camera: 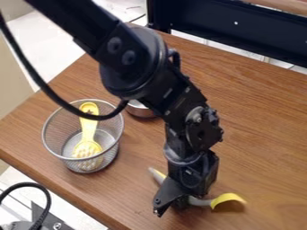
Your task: Moved a yellow spoon to the upper side of the table
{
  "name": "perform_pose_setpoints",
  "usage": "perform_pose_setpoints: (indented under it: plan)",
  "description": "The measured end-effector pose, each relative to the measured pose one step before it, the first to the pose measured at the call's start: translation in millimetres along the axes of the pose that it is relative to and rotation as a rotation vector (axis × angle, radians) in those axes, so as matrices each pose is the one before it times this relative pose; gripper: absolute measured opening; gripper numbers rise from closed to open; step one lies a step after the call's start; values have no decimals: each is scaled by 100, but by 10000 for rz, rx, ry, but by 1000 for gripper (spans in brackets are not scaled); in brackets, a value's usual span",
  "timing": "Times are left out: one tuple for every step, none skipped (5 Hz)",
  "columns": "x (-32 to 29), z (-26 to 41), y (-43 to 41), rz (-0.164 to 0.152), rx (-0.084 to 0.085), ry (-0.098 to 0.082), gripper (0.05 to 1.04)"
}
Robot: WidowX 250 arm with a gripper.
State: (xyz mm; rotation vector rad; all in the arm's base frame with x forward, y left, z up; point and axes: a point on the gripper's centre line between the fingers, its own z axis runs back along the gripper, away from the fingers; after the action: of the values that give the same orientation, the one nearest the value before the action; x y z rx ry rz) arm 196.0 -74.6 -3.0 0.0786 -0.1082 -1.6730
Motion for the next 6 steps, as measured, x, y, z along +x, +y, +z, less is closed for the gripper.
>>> perform_pose_setpoints:
  plan:
    - [733, 471, 553, 639, -129, 32, 233]
    - [1339, 1160, 1684, 817, 114, -307, 233]
    - [1422, 2148, 1625, 1451, 292, -577, 233]
    - [237, 1025, 1192, 1913, 125, 205, 233]
    - [-399, 555, 1736, 1953, 556, 141, 233]
    - [-973, 197, 644, 685, -32, 199, 233]
